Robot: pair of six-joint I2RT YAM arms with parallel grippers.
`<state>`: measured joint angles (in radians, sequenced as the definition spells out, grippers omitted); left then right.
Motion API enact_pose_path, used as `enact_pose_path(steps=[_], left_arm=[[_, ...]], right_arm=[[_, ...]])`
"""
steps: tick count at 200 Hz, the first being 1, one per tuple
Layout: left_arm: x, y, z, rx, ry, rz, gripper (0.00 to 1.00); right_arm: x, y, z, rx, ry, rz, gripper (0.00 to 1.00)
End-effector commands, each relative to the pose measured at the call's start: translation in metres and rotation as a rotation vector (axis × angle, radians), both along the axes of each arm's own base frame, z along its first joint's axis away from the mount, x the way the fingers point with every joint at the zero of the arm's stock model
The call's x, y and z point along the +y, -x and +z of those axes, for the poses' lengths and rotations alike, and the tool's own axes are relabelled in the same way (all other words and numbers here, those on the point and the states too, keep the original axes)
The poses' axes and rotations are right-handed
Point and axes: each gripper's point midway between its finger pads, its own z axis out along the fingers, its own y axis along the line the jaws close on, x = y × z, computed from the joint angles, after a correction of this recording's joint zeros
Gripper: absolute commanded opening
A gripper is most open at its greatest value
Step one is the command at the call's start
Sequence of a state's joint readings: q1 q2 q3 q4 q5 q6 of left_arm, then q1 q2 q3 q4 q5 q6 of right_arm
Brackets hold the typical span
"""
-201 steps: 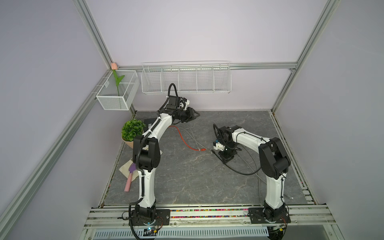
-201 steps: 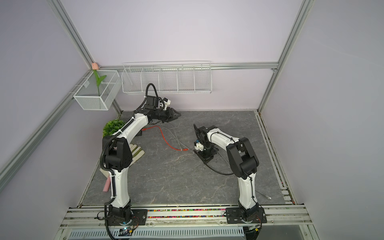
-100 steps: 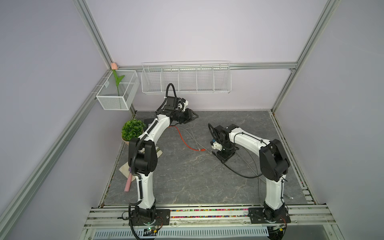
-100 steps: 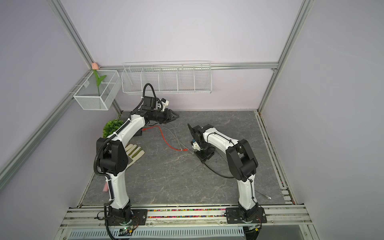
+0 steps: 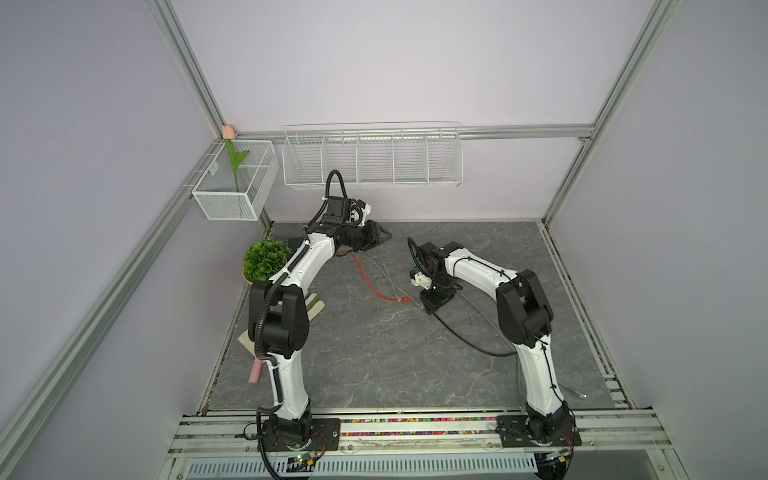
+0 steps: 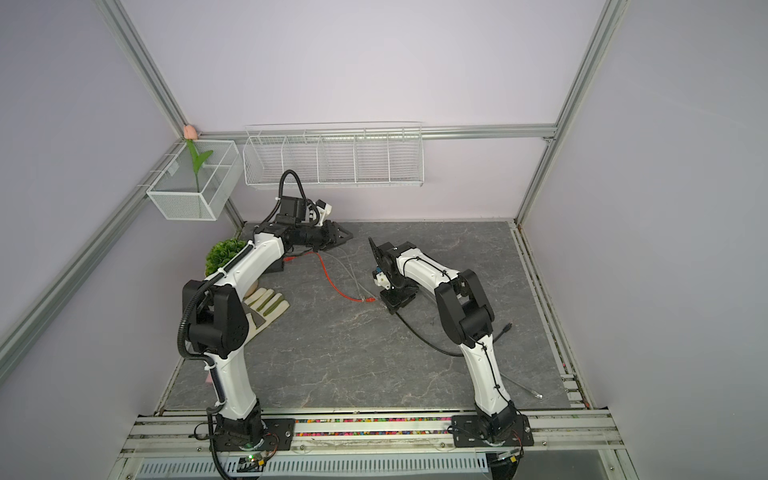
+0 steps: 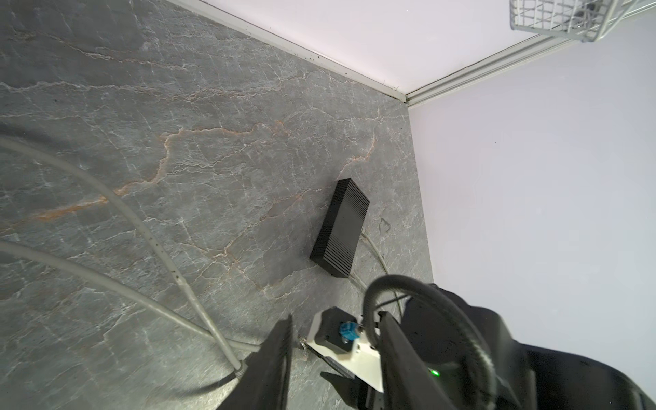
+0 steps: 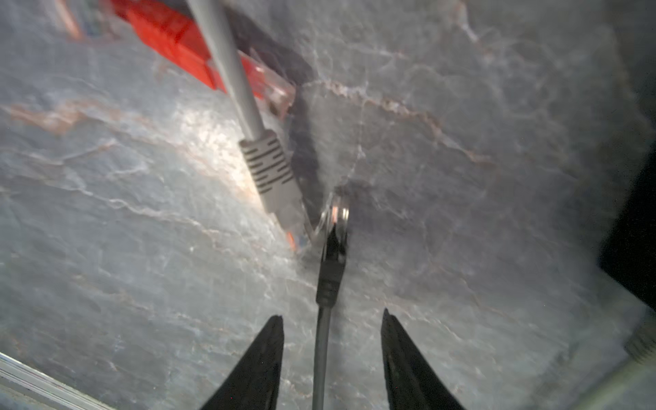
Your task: Insert the plug into the switch port
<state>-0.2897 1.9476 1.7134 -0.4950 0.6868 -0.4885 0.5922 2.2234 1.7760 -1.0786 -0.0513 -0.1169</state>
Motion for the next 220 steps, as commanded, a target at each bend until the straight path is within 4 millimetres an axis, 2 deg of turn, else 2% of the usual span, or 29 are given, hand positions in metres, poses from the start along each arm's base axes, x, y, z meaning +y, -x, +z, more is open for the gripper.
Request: enact_pose_path(steps=[1, 39, 58, 70, 90, 105, 127, 171, 200, 220], left_arm=[[0.006, 0.003, 0.016, -0.042, 0.008, 0.013, 0.42], [0.010, 0.008, 0.023, -0.056, 0.000, 0.027, 0.42], [0.011, 0.008, 0.031, -0.072, 0.009, 0.040, 0.42], [0.011, 0.006, 0.037, -0.082, 0.019, 0.042, 0.42], [0.010, 0.004, 0.056, -0.114, 0.036, 0.046, 0.42], [0.010, 0.003, 0.073, -0.146, 0.054, 0.053, 0.42], [0.010, 0.005, 0.099, -0.186, 0.086, 0.061, 0.42], [0.008, 0.015, 0.133, -0.236, 0.162, 0.050, 0.42], [0.000, 0.029, 0.160, -0.271, 0.265, -0.002, 0.43], [-0.002, 0.039, 0.170, -0.283, 0.302, -0.038, 0.43]], right_arm=[[0.005, -0.004, -0.001, -0.013, -0.038, -0.016, 0.38], [0.010, -0.002, -0.013, 0.022, -0.049, -0.044, 0.08], [0.008, -0.001, -0.013, 0.019, -0.055, -0.068, 0.07], [0.009, -0.003, -0.005, 0.004, -0.080, -0.087, 0.07], [0.008, -0.012, 0.028, -0.026, -0.186, -0.157, 0.07], [0.013, -0.024, 0.067, -0.083, -0.317, -0.182, 0.07], [0.015, -0.025, 0.115, -0.115, -0.468, -0.183, 0.07], [0.029, -0.006, 0.191, -0.076, -0.801, -0.139, 0.07], [0.047, 0.009, 0.227, 0.016, -1.011, -0.085, 0.07], [0.053, 0.016, 0.248, 0.049, -1.114, -0.046, 0.07]])
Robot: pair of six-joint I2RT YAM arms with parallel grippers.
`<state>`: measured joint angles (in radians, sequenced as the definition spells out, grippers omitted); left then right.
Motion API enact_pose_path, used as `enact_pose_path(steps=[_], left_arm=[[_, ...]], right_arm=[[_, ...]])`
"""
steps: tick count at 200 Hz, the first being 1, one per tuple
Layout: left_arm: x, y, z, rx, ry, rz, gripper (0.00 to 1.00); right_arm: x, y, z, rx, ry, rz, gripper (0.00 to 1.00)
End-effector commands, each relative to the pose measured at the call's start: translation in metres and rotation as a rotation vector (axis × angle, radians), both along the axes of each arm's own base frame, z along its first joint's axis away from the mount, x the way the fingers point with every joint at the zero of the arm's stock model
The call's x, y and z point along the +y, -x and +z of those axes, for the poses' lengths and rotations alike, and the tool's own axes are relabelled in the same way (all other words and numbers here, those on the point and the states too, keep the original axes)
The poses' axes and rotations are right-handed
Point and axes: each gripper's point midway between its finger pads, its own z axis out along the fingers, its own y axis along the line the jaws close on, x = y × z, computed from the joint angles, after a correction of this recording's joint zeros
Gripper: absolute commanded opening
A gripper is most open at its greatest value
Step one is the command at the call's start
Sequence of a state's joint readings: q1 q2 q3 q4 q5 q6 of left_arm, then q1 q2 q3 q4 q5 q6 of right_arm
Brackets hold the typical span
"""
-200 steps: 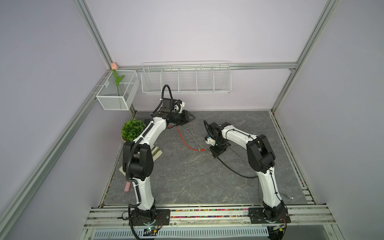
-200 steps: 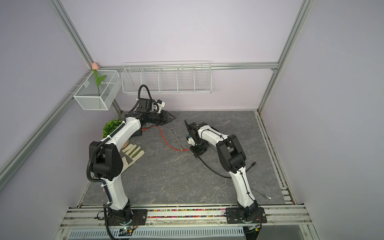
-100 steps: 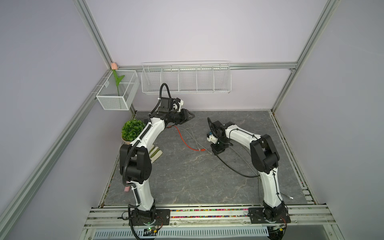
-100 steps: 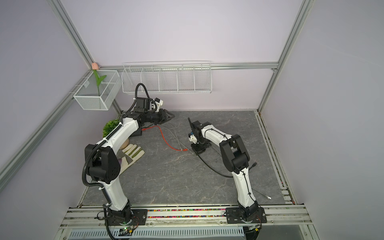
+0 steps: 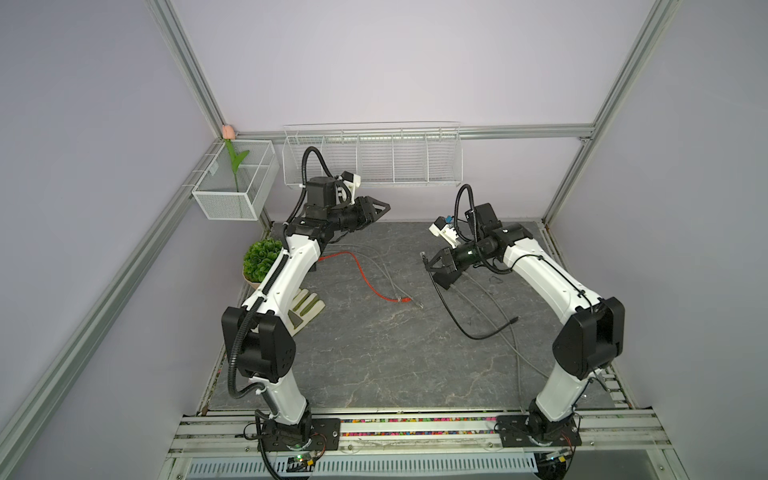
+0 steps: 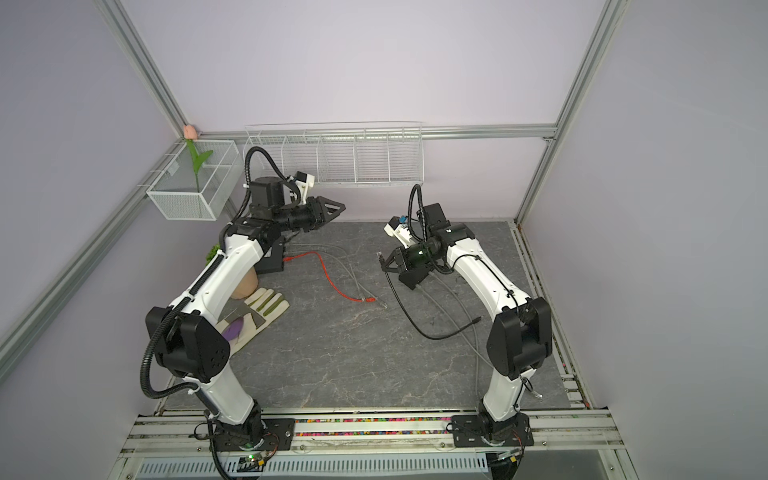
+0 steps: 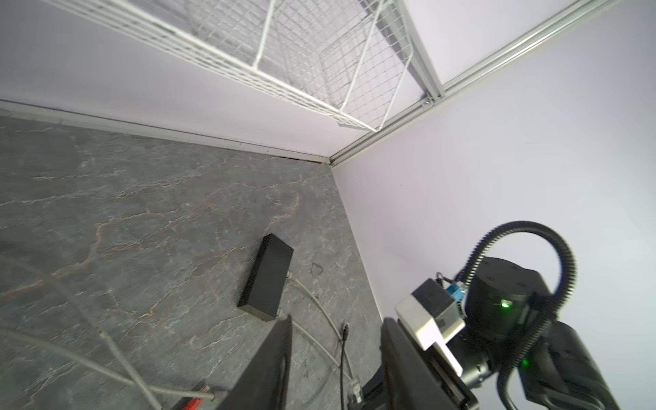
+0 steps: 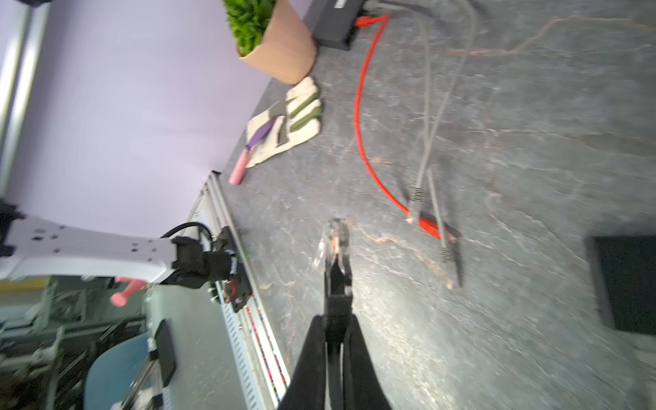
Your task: Insert the plug into the switch port
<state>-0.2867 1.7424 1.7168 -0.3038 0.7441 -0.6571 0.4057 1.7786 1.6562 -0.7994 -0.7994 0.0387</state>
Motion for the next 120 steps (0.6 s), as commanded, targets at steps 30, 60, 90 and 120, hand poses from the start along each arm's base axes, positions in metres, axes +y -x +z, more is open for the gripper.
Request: enact_pose_path(steps=[30, 60, 90, 120], left_arm=[[-0.009, 0.036, 0.026, -0.033, 0.044, -0.125, 0.44], [-0.016, 0.061, 0.013, -0.020, -0.049, -0.178, 0.43], [-0.026, 0.083, 0.007, 0.010, -0.040, -0.263, 0.43], [-0.038, 0.101, 0.007, 0.032, -0.010, -0.345, 0.43]], right_arm=[[0.018, 0.021, 0.046, 0.046, -0.258, 0.127, 0.07], [0.019, 0.023, 0.051, 0.059, -0.288, 0.144, 0.07], [0.023, 0.025, 0.056, 0.072, -0.321, 0.167, 0.07], [0.027, 0.023, 0.054, 0.094, -0.328, 0.181, 0.07]])
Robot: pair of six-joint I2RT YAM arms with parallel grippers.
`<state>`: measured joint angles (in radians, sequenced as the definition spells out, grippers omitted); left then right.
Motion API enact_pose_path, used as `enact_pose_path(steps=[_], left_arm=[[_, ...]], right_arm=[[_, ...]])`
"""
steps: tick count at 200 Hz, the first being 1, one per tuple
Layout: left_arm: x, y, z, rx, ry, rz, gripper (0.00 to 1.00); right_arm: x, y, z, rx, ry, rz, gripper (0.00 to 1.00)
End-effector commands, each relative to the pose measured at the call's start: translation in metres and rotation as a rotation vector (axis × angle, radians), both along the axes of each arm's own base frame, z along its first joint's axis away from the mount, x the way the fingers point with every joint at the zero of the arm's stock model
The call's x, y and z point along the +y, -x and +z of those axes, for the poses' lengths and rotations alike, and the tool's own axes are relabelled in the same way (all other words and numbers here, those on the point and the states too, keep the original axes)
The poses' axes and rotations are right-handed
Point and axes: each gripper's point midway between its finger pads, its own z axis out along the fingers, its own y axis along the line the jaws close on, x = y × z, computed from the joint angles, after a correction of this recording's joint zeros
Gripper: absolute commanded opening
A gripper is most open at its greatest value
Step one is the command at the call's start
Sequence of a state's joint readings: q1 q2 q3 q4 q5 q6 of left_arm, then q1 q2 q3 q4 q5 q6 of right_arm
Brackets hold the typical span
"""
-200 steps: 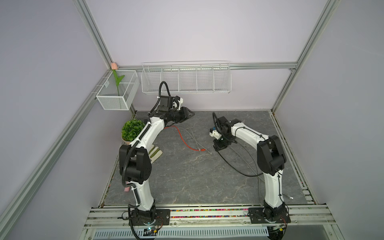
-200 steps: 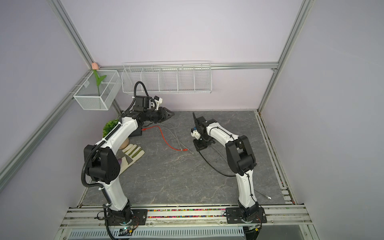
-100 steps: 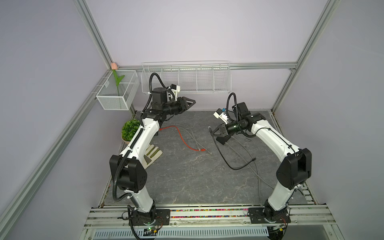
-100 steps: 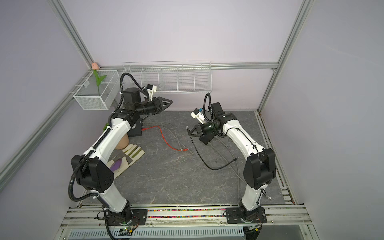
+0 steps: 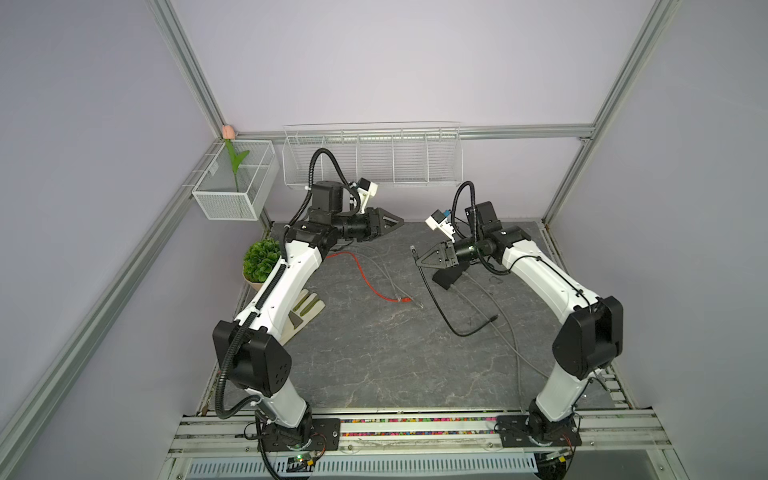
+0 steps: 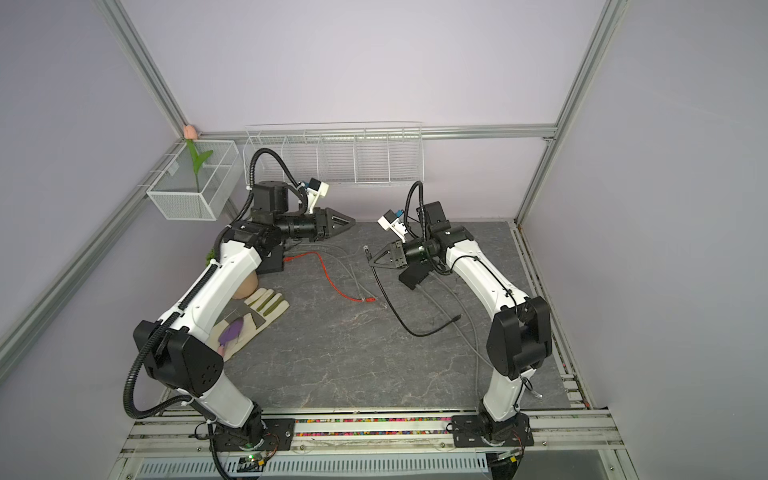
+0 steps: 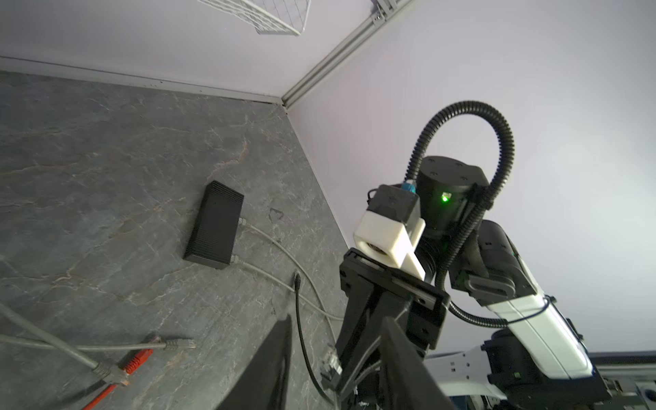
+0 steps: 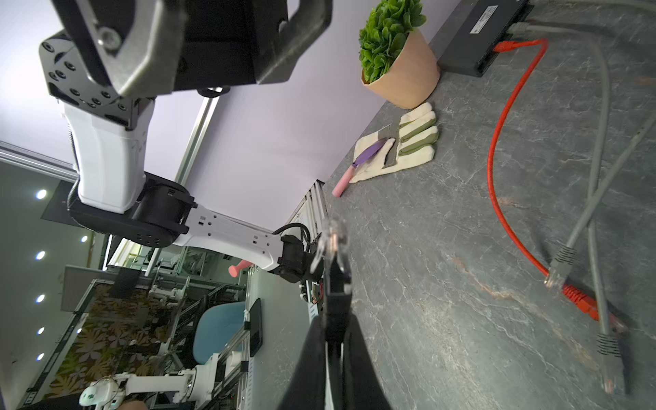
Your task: Insert the plug into the switch port
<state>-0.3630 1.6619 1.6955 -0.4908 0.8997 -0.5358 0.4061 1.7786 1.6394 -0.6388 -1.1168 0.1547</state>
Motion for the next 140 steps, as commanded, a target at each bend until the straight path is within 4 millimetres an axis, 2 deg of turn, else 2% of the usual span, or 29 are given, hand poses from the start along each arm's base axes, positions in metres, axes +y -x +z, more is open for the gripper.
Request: enact_pose_path(steps=[1, 63, 116, 140], left_arm=[[-0.006, 0.026, 0.005, 0.004, 0.020, -0.095, 0.43], [-0.014, 0.041, -0.017, 0.054, 0.000, -0.153, 0.39], [-0.015, 0.039, -0.029, 0.067, -0.017, -0.157, 0.38], [-0.014, 0.035, -0.039, 0.075, -0.052, -0.147, 0.41]], right_arm=[[0.004, 0.004, 0.007, 0.015, -0.045, 0.041, 0.07], [0.015, 0.000, 0.013, 0.014, -0.066, 0.063, 0.07], [0.019, 0.003, 0.015, 0.017, -0.074, 0.078, 0.07], [0.018, 0.006, 0.016, 0.016, -0.070, 0.081, 0.07]])
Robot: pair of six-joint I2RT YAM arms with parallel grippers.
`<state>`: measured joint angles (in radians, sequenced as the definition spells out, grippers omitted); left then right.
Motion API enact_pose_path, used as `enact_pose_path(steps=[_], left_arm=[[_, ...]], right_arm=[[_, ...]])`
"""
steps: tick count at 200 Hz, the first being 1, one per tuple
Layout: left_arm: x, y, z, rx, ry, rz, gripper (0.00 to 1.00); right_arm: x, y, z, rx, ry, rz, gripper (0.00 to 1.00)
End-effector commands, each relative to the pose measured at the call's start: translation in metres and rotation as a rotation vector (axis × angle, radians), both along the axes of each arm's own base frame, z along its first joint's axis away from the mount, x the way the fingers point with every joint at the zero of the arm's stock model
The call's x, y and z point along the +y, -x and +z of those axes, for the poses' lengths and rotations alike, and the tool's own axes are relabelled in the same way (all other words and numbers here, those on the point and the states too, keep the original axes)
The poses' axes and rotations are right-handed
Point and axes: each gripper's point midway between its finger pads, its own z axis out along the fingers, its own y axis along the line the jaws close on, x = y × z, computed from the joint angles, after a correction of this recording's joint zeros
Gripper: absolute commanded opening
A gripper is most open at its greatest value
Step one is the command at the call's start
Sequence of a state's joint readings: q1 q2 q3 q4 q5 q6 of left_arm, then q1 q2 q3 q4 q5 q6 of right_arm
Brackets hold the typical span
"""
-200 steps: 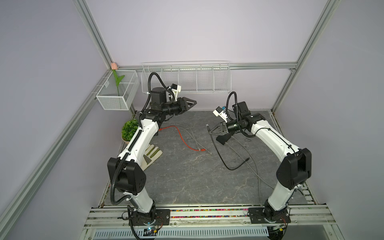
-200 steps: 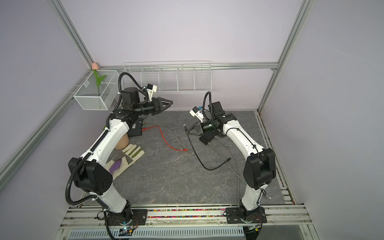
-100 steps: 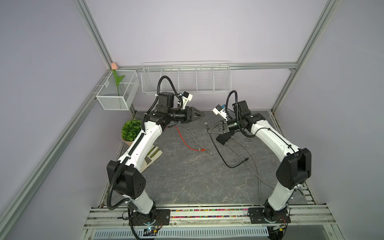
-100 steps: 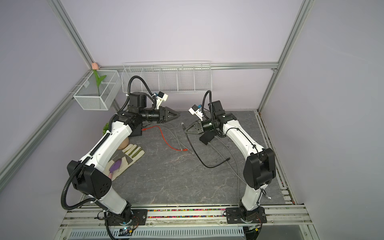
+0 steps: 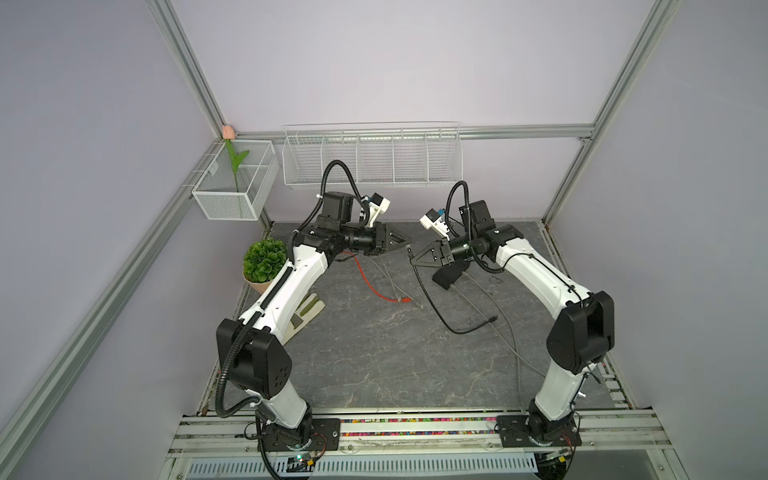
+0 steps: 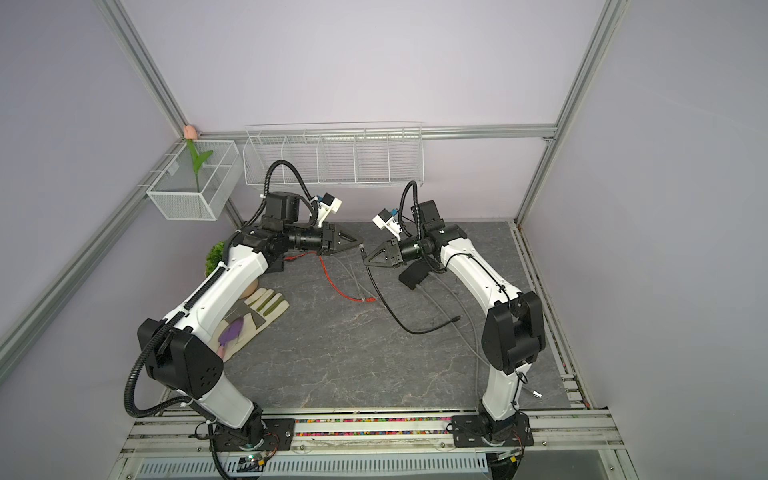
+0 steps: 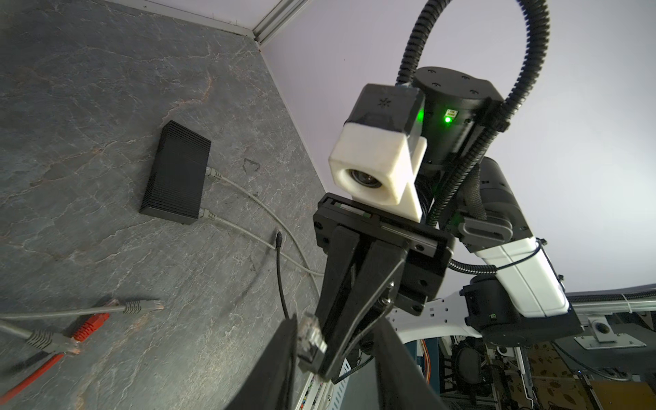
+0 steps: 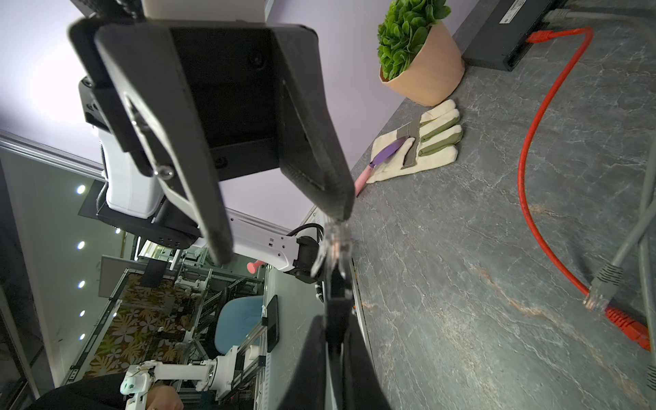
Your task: Insert the plug into the switch port
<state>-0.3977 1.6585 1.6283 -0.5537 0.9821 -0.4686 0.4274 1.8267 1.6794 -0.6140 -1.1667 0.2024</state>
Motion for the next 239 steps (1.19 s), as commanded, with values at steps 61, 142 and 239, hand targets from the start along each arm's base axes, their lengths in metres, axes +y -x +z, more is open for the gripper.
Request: enact_pose_path(steps=[61, 142, 239], left_arm=[[-0.002, 0.003, -0.015, 0.011, -0.031, -0.022, 0.30], [0.000, 0.013, -0.019, 0.015, -0.031, -0.046, 0.15], [0.012, 0.000, -0.018, -0.020, -0.077, 0.050, 0.00]], right_arm=[[0.006, 0.007, 0.010, -0.019, -0.032, 0.040, 0.07], [0.009, 0.001, 0.015, -0.025, -0.046, 0.029, 0.07], [-0.017, -0.001, 0.005, -0.162, 0.217, -0.094, 0.61]])
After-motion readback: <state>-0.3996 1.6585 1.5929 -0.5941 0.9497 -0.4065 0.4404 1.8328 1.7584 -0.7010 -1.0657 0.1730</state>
